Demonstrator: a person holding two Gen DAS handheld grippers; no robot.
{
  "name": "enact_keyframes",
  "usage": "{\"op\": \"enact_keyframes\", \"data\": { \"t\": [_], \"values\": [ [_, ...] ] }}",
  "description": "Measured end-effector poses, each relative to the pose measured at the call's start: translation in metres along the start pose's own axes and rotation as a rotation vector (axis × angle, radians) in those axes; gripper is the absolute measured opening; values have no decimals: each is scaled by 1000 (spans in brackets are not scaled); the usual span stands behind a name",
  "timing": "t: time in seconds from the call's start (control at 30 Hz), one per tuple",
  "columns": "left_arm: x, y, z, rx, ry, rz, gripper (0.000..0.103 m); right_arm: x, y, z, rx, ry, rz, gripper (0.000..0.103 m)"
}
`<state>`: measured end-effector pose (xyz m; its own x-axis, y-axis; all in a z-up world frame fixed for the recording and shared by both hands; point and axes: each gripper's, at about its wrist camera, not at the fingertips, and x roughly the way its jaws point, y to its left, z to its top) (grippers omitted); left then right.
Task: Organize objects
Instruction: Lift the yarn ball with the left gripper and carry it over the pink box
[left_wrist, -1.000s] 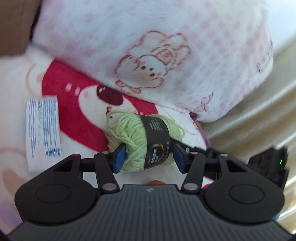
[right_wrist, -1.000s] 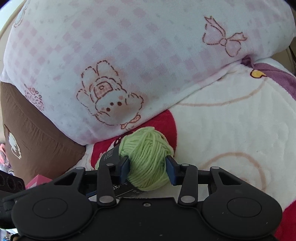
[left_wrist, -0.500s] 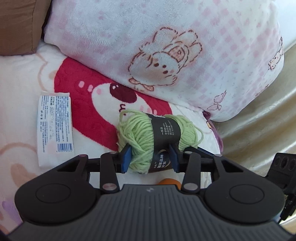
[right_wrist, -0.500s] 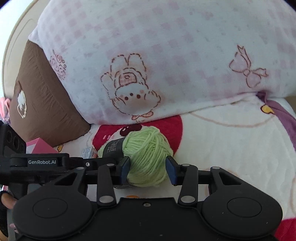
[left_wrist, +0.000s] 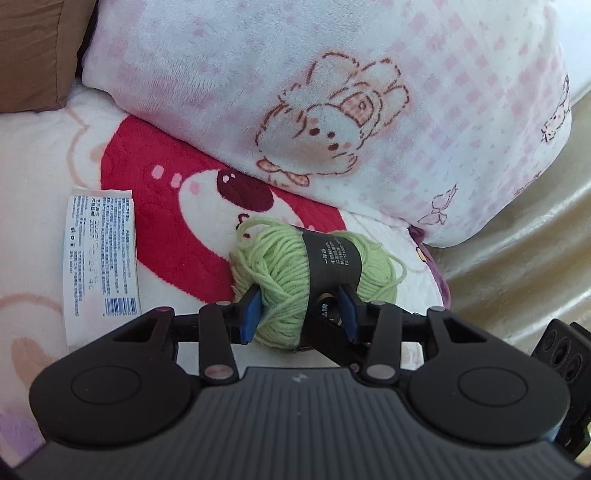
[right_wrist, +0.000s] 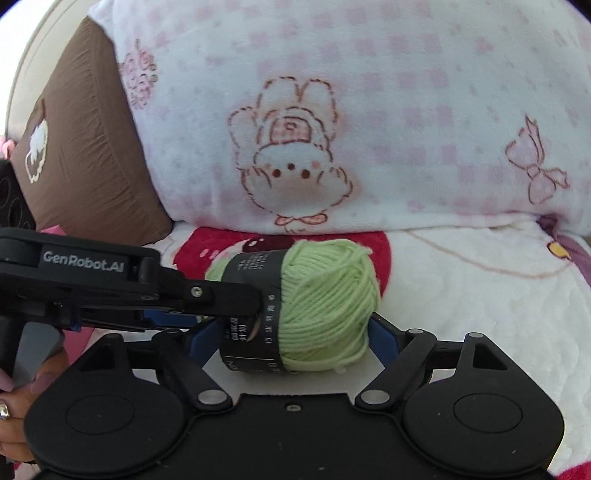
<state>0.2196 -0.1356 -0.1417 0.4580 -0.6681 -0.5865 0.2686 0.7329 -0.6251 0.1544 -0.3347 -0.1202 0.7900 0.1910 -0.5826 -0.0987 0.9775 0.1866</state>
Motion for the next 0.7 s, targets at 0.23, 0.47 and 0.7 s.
{"op": "enact_keyframes", "data": {
  "t": [0.23, 0.47, 0.7],
  "values": [
    [-4, -12, -6, 12, 26, -15, 43, -10, 17, 0, -75, -9, -28, 85],
    [-20, -30, -12, 34, 42, -20, 46, -26, 32, 3, -126, -45, -68, 85],
    [-53, -33, -13, 43, -1, -27, 46, -47, 46, 9, -144, -52, -35, 85]
  ]
}}
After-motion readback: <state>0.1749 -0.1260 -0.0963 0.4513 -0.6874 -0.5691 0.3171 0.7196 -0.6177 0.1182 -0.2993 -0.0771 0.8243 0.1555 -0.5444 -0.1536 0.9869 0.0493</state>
